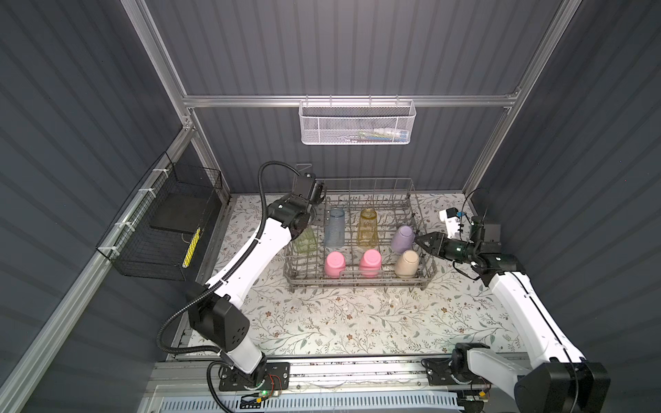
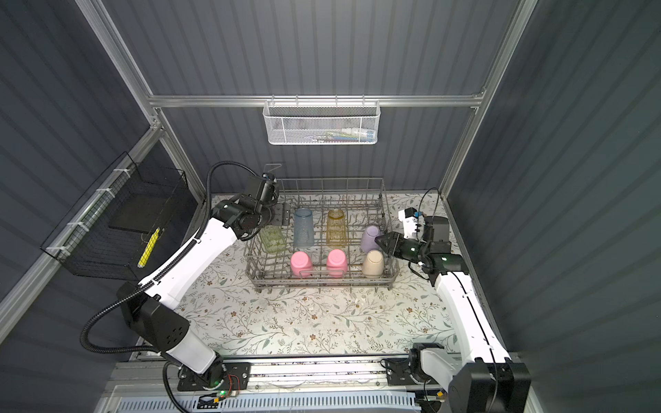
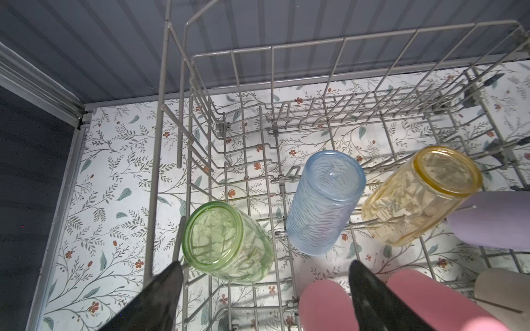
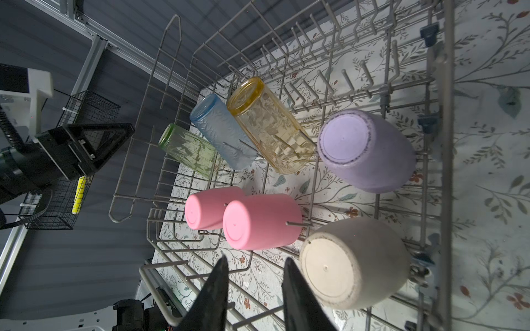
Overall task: Load cups into a dish rack
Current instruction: Move the cup to the dish rack, then reset both arms
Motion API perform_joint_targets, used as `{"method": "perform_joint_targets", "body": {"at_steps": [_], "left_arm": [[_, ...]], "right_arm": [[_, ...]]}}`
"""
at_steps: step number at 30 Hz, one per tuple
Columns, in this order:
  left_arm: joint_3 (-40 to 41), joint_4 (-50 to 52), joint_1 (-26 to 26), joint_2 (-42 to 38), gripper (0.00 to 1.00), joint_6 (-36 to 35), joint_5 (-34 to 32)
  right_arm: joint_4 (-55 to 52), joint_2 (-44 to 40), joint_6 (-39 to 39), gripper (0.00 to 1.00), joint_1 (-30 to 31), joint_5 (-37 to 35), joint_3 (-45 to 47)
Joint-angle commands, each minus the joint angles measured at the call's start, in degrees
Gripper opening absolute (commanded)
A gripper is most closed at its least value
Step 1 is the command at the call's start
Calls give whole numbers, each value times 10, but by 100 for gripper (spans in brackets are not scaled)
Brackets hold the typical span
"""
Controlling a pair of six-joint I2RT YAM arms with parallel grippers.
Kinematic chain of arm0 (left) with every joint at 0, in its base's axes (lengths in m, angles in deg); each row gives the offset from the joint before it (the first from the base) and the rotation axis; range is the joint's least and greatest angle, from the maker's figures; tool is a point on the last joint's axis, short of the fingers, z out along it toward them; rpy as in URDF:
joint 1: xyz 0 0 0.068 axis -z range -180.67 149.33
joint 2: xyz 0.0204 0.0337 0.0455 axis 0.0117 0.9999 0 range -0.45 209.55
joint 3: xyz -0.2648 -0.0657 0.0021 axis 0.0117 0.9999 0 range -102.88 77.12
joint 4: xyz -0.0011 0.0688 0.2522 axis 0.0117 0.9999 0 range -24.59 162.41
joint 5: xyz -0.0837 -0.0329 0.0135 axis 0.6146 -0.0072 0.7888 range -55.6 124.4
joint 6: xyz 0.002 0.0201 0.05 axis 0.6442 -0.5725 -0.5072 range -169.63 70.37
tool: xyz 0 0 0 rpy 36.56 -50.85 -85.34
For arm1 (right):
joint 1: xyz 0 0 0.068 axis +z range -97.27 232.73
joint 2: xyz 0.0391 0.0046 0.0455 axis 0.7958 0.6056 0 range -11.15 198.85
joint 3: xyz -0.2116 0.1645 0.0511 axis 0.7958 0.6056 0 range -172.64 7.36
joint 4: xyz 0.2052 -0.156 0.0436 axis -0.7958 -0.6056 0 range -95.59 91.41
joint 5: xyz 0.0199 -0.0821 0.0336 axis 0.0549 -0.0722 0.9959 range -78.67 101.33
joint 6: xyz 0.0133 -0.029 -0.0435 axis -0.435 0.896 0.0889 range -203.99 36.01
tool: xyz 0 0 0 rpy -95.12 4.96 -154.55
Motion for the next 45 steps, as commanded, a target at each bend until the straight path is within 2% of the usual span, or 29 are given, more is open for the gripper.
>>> {"method": "perform_joint_targets", "body": {"at_steps": [1, 5, 8, 13, 15, 17, 19, 23, 34, 40, 45], "left_arm": [[18, -42, 2, -63, 91, -18, 18], [45, -71, 1, -126, 94, -36, -33], [87, -109, 1, -182, 99, -53, -106], [204, -223, -5, -260, 100, -101, -235], [257, -290, -21, -282, 100, -128, -273], [314, -352, -54, -306, 100, -131, -268], [365, -400, -97, -327, 100, -111, -234], [443, -468, -150, -341, 100, -121, -211], [597, -586, -249, -323, 100, -85, -136], [667, -670, -304, -262, 100, -59, -69], [689, -726, -315, -220, 100, -60, -38]], "right_arm": [[13, -13, 3, 34, -2, -2, -4], [7, -29, 14, 34, -2, -32, -15], [3, -41, 29, 34, -2, -78, -31], [-3, -67, 44, 35, -2, -196, -48], [32, -75, 53, 36, -2, -264, -47], [56, -79, 63, 38, -2, -313, -41], [76, -79, 73, 39, -2, -358, -36], [103, -76, 92, 42, -4, -412, -19], [166, -89, 79, 53, -40, -422, 66], [218, -94, 74, 59, -60, -426, 120], [250, -94, 78, 63, -67, -434, 153]]}}
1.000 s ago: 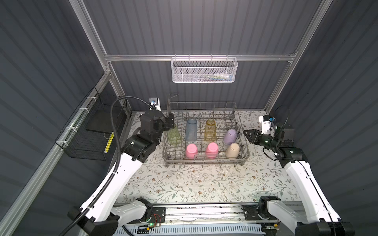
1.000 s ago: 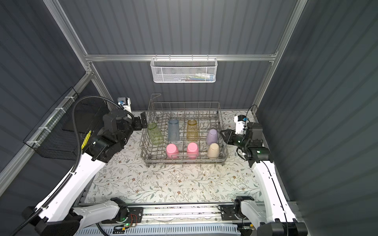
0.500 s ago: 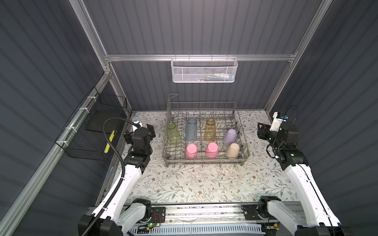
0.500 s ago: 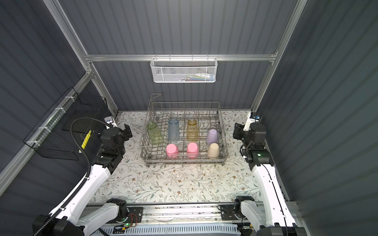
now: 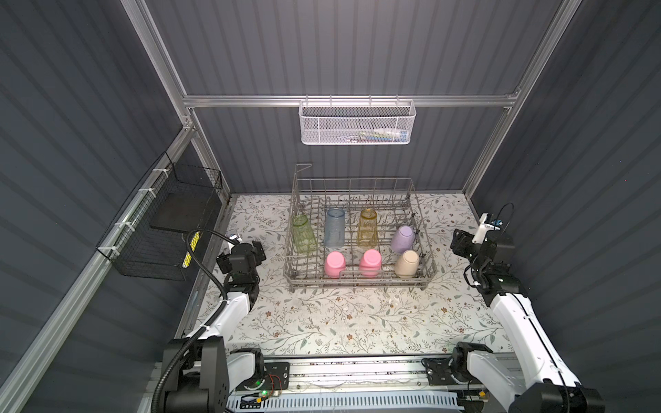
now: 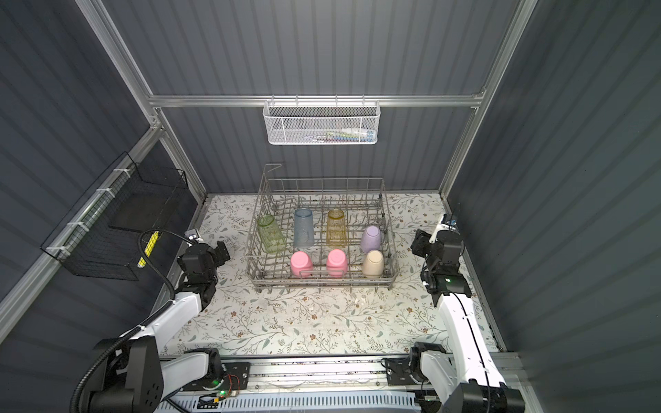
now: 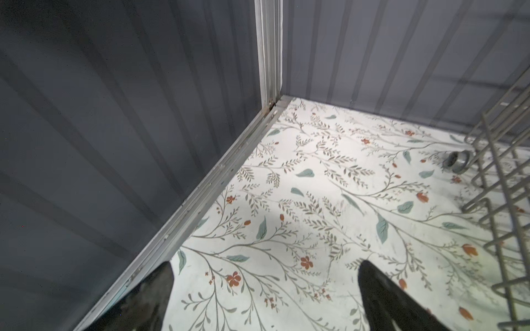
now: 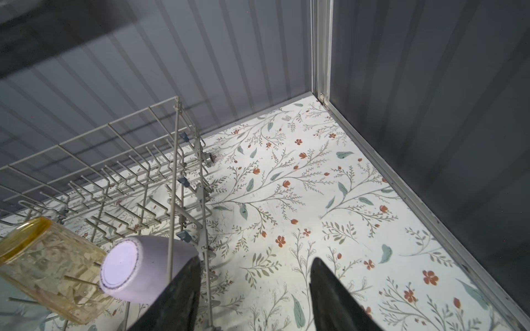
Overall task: Load cups into a dish rack
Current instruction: Reset both arms
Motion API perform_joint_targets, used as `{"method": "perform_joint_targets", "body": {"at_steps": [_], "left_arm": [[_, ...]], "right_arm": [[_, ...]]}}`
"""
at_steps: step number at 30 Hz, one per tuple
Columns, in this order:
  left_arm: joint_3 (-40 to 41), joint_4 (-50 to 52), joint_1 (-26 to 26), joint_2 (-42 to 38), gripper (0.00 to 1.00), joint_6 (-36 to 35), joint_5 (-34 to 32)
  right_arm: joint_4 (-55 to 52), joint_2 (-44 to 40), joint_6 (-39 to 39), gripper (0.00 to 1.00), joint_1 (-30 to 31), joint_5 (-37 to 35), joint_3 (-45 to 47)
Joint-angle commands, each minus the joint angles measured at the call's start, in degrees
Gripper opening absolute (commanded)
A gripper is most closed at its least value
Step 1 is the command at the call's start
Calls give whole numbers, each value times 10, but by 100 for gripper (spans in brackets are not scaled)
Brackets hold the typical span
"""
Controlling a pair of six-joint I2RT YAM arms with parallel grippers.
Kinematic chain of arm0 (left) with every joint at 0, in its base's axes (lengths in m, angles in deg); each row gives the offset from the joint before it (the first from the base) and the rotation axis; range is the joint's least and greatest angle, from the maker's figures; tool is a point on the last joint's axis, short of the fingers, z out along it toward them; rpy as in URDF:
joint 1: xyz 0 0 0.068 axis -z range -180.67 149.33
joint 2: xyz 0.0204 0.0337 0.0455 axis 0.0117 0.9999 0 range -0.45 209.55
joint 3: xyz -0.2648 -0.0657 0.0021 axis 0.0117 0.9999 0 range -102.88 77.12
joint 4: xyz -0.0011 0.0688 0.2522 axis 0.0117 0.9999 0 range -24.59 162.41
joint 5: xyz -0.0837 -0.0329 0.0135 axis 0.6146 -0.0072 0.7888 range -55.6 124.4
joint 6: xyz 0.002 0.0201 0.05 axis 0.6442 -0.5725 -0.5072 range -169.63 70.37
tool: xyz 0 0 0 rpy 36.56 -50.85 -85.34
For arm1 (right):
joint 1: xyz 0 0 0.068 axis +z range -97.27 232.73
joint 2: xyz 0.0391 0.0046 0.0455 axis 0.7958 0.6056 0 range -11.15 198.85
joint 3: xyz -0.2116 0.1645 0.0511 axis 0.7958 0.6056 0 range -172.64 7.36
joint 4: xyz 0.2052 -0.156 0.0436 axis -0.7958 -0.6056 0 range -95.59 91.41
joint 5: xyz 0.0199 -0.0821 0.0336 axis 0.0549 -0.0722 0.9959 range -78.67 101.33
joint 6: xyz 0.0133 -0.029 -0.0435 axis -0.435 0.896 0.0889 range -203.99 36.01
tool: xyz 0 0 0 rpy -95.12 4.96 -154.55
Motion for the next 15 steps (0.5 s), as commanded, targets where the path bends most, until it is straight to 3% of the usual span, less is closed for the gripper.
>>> {"method": "perform_joint_targets", "body": {"at_steps": [1, 15], "left_arm": [[8, -79, -3, 20, 100, 7, 38], [9, -202, -3, 199, 100, 5, 88]], "right_arm": [[52, -7, 0, 64, -4, -15, 19], [191, 39, 4, 71, -7, -24, 115]]}}
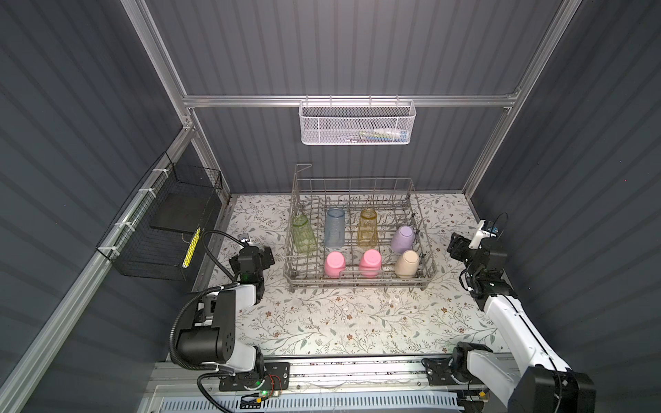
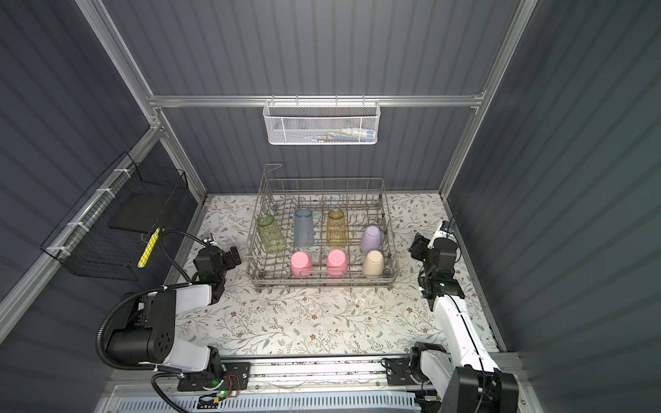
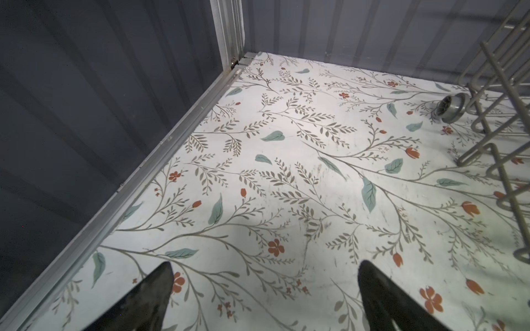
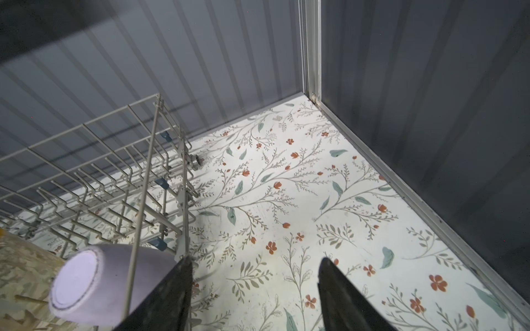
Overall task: Load cups into a dish rack
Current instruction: Reset both arms
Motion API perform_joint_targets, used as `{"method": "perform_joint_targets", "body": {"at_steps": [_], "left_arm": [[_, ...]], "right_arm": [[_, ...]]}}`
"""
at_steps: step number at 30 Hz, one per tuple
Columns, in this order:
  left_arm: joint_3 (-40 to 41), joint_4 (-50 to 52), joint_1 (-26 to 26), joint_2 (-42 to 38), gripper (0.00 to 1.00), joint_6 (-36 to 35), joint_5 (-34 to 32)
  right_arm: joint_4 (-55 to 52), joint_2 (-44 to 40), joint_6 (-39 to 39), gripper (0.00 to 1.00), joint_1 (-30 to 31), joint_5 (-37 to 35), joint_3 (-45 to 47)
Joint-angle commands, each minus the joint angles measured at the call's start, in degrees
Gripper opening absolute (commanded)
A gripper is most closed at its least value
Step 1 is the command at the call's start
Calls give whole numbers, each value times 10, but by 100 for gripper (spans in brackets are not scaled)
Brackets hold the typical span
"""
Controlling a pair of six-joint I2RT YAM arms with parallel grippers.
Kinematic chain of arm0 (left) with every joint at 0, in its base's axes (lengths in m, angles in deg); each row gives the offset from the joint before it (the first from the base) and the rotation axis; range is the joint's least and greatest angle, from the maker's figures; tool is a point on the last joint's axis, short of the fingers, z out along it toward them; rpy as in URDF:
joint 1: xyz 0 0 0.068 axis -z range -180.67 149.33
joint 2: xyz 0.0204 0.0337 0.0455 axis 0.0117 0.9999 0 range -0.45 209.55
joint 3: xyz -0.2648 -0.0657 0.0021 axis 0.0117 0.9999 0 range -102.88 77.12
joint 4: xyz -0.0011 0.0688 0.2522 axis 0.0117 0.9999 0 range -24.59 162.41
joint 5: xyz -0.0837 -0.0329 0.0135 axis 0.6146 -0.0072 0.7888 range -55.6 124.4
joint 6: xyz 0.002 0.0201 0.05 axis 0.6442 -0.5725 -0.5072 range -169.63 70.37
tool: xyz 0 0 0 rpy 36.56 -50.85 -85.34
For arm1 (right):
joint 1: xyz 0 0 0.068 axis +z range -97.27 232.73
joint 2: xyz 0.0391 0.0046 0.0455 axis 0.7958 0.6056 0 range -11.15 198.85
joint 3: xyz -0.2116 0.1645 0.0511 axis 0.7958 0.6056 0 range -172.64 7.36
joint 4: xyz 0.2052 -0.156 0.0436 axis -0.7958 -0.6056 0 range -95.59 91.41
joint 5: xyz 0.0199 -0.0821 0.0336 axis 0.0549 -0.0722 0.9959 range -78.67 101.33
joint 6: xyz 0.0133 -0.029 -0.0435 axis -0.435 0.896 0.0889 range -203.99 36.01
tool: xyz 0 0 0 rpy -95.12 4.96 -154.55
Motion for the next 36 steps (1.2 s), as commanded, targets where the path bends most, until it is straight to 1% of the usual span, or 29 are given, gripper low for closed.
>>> {"method": "perform_joint_targets", "body": {"at_steps": [1, 5, 6, 8, 10, 11, 12, 13, 15, 17, 20, 24, 26, 28, 30, 32, 34, 35, 36], "left_arm": [[-2, -56, -1, 31, 100, 0, 23], [-6, -70, 0, 58, 100, -2, 28], [-8, -78, 3, 64, 100, -8, 25], [-16, -60, 20, 68, 100, -18, 7], [-12, -101, 41, 98, 100, -45, 6], [-2, -150, 56, 116, 100, -69, -2], [1, -140, 60, 113, 100, -66, -8], [1, -135, 60, 112, 100, -57, -20], [5, -163, 60, 120, 100, -61, -22], [2, -144, 60, 115, 100, -58, -24], [4, -154, 60, 117, 100, -59, -22], [4, -153, 60, 116, 100, -58, -22], [4, -153, 60, 117, 100, -58, -23], [5, -154, 60, 117, 100, -59, -22], [5, -154, 60, 117, 100, -59, -23], [5, -154, 60, 117, 100, -59, -23], [5, -155, 60, 117, 100, -59, -23], [6, -155, 60, 117, 100, -59, -24], [5, -154, 60, 117, 100, -59, -23]], "right_arm": [[73, 12, 4, 71, -2, -10, 37], [124, 20, 13, 71, -2, -14, 73], [139, 21, 16, 72, -2, -14, 82], [172, 26, 23, 72, -2, -6, 98], [206, 37, 28, 73, -2, 4, 112], [221, 44, 33, 73, -2, 10, 118], [232, 50, 35, 73, -2, 13, 123], [244, 57, 38, 73, -2, 13, 127], [268, 65, 44, 74, -2, 15, 137], [287, 99, 49, 74, -2, 13, 142], [298, 115, 52, 75, -2, 8, 134], [387, 173, 58, 76, -2, -9, 134], [395, 207, 59, 76, 1, -16, 119], [380, 206, 71, 77, 13, -21, 116], [426, 227, 77, 79, 22, -31, 130], [506, 272, 97, 85, 39, -53, 140], [435, 250, 94, 86, 44, -62, 125], [443, 254, 94, 87, 44, -67, 125], [474, 264, 96, 88, 44, -67, 131]]}}
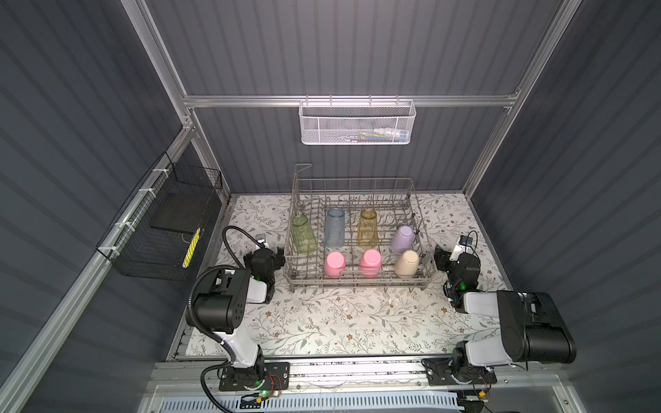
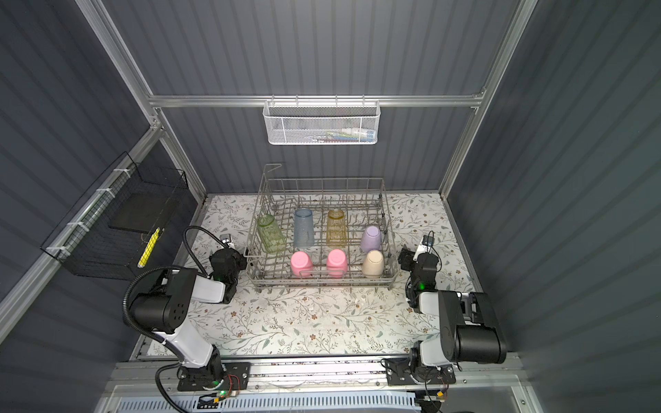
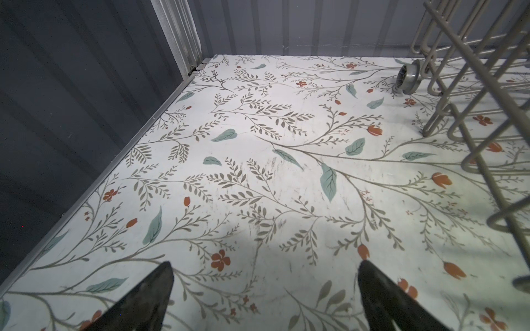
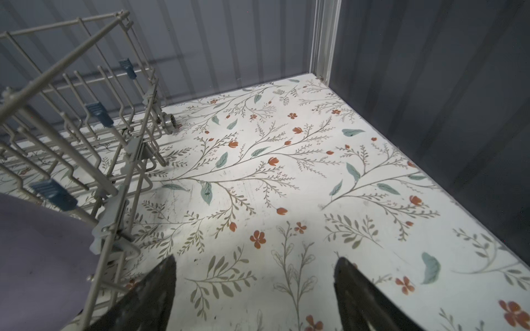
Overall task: Load cups into a dish rack
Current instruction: Reset both arms
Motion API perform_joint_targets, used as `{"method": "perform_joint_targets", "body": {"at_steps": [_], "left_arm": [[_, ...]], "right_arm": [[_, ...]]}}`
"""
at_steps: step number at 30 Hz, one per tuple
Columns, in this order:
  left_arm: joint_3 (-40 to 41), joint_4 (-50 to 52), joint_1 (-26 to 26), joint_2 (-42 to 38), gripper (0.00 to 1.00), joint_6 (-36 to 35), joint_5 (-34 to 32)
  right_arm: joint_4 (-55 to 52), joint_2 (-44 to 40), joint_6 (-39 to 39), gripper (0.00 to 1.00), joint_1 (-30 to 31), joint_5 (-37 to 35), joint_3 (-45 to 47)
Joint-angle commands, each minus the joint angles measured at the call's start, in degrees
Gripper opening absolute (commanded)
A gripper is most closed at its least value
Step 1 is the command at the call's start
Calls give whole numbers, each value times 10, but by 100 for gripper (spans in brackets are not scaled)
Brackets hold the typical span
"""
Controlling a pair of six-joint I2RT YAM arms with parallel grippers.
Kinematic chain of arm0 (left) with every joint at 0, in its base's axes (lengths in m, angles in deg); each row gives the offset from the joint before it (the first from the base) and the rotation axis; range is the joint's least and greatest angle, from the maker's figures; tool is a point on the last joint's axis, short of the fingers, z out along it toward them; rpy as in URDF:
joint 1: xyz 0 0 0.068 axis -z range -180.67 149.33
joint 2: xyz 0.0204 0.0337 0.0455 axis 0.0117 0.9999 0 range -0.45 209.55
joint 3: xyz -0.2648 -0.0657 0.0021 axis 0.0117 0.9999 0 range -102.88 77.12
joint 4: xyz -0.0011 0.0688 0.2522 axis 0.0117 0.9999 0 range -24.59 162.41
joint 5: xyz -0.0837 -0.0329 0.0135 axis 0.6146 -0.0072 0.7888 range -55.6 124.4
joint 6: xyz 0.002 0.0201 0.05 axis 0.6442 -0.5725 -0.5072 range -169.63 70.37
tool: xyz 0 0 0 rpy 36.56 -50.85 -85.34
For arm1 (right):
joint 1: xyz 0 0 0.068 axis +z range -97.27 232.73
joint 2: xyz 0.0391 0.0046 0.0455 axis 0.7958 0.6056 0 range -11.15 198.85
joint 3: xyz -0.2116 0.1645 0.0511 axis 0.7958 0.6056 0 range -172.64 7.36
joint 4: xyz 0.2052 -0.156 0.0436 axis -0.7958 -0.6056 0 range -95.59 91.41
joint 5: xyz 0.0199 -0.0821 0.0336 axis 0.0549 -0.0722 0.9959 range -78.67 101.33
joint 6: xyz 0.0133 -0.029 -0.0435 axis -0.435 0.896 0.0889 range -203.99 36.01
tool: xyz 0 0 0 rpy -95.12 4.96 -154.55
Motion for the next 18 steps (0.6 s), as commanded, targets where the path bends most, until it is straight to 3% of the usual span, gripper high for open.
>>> {"method": "perform_joint_targets", "body": {"at_steps": [1, 18], "left_arm": [[5, -12, -3, -1, 100, -9, -9], [4, -12, -4, 0, 100, -8, -8]], "right_arm": [[61, 9, 16, 89, 3, -28, 3], [48, 5, 15, 97, 3, -28, 1]]}}
